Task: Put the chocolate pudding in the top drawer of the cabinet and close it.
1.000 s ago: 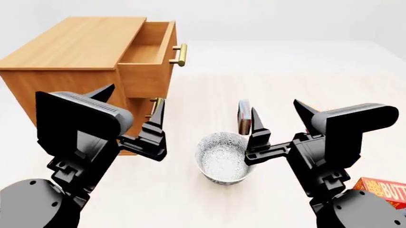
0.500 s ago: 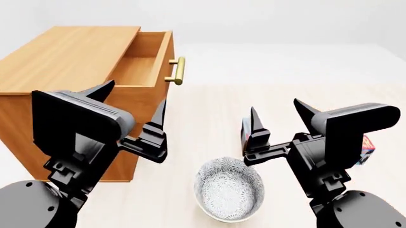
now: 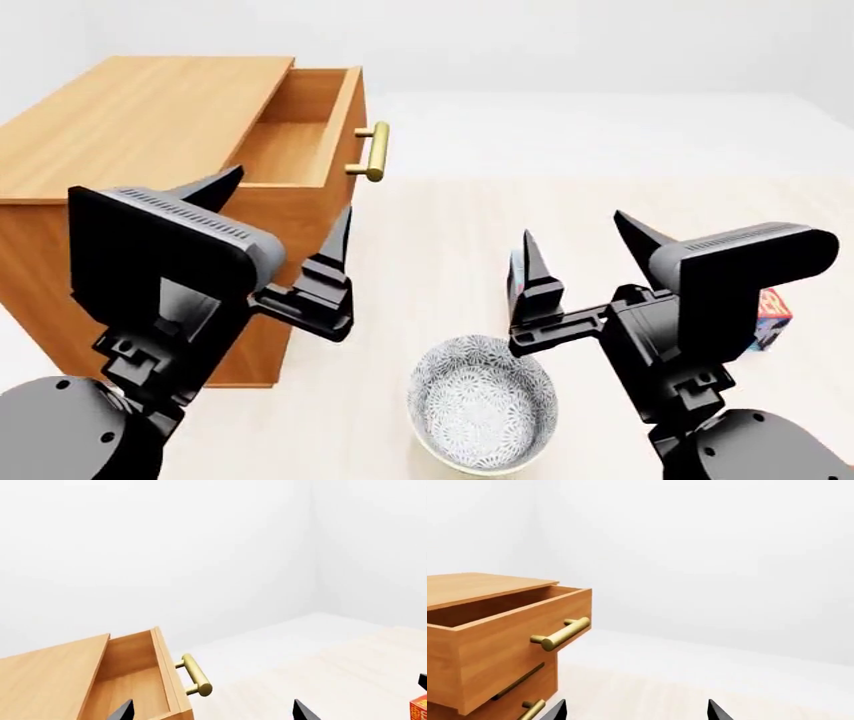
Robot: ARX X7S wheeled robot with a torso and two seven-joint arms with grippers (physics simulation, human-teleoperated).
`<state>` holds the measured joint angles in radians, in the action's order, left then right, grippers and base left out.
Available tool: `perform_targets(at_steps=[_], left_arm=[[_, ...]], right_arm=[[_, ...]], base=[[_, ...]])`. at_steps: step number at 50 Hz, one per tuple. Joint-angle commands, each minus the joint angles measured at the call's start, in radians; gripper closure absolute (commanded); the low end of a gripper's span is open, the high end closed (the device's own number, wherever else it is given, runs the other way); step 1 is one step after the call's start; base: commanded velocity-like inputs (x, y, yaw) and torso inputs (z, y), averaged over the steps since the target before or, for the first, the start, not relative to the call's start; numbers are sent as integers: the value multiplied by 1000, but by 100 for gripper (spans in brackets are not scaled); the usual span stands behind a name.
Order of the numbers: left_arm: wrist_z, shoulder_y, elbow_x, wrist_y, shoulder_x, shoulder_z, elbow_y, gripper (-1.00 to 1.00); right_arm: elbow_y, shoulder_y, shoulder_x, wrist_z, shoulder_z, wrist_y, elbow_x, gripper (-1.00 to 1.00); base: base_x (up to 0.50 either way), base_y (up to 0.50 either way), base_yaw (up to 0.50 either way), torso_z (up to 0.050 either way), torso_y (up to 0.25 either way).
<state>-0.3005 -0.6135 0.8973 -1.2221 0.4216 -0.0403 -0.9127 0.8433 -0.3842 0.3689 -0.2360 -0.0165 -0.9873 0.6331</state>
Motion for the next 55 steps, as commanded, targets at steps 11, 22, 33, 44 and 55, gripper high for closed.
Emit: perform_targets(at_steps=[11, 22, 33, 44, 55], left_arm=[[-26, -353, 81, -155, -55, 41, 318, -100], [89, -646, -51, -104, -81, 226, 745, -100], [90, -893, -184, -58, -174, 322, 1149, -100], [297, -1198, -326, 57, -308, 502, 1879, -100], [504, -1282, -520, 111, -417, 535, 2221, -100]], right_arm=[[32, -16, -21, -54, 64, -96, 100, -100], [78, 18, -17, -69, 141, -104, 167, -100], [89, 4, -31, -116, 207, -131, 235, -100], [71, 11, -23, -127, 213, -136, 252, -100], [22, 17, -23, -113, 151, -88, 190, -100]], base=[[0, 0, 0, 0, 0], [0, 0, 0, 0, 0], [0, 0, 0, 0, 0], [0, 0, 0, 0, 0], [0, 0, 0, 0, 0]])
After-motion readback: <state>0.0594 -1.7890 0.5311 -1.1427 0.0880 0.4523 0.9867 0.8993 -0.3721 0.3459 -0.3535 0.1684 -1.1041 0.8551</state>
